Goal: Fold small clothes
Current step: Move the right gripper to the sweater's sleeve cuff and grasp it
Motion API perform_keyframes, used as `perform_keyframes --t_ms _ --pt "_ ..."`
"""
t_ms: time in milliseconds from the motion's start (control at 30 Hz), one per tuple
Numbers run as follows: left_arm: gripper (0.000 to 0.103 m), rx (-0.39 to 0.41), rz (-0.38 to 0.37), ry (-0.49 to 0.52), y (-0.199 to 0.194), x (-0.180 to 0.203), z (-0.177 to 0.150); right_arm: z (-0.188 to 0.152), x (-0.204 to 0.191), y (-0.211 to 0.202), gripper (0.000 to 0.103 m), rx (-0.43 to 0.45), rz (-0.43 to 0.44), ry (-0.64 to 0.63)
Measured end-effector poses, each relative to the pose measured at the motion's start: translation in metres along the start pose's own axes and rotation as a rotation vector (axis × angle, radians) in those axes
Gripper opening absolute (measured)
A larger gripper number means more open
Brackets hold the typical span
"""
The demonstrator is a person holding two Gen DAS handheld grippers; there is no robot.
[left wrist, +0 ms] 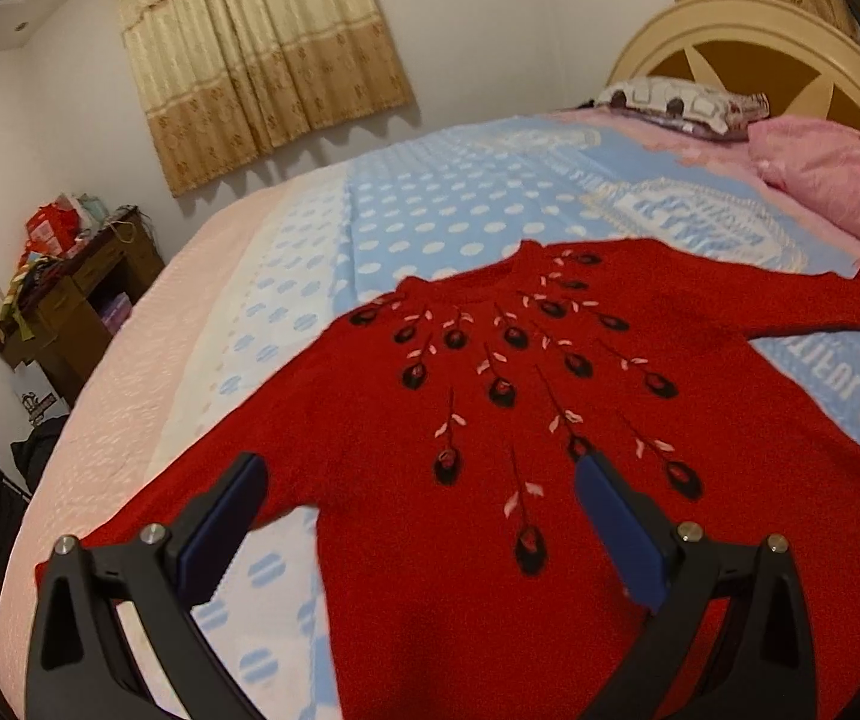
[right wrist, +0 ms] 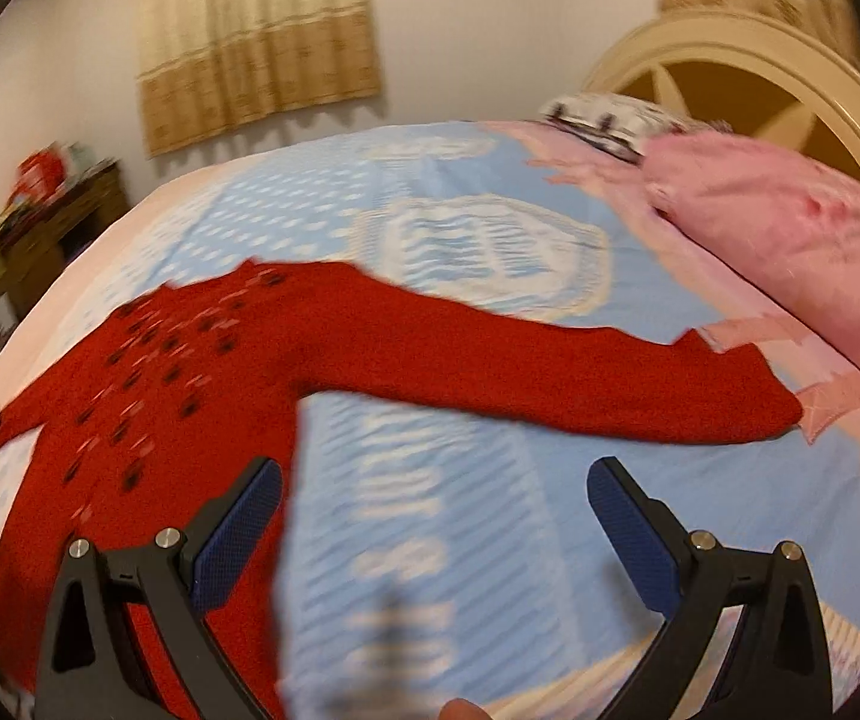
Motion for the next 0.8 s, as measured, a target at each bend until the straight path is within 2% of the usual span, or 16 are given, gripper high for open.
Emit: perform_keyframes --t_ms 100,200,367,400,433,500,633,800 --pt "0.103 -0.02 -0.011 -0.008 0.019 -0.004 0.005 0.006 0.031 0.022 0.099 -0.031 -0.03 0.063" --pt "0.103 -0.037 -0.031 -0.024 0.035 -0.01 0.007 0.008 0.064 0.039 0.083 -0.068 -0.051 0.133" --pt "0.103 -0.033 -0.038 -0.062 0.053 -0.027 0.007 0.011 0.127 0.052 0.082 -0.1 -0.145 0.212" --pt "0.103 -0.038 -0.041 -0.072 0.057 -0.03 0.006 0.013 0.143 0.053 0.077 -0.099 -0.168 0.224" --pt "0.103 -0.043 -0.045 -0.081 0.06 -0.032 0.005 0.014 0.156 0.053 0.064 -0.101 -0.187 0.236" --pt "0.103 -0.05 -0.057 -0.102 0.067 -0.037 0.003 0.016 0.189 0.055 0.055 -0.113 -0.216 0.289" --pt "0.103 -0.061 -0.065 -0.116 0.077 -0.041 -0.001 0.016 0.232 0.064 0.054 -0.154 -0.221 0.395" --pt "0.103 -0.075 -0.076 -0.131 0.085 -0.044 -0.007 0.016 0.23 0.079 0.054 -0.194 -0.174 0.411"
Point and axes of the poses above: each gripper's, at about its wrist camera, not at the fingertips, and y roughly the way its jaws point, x to its right, z to its top, the point moved 8 cm from there along y, roughly the way its jaws point, and after that the axes turned 14 degrees about -z, right-handed, at the moved point
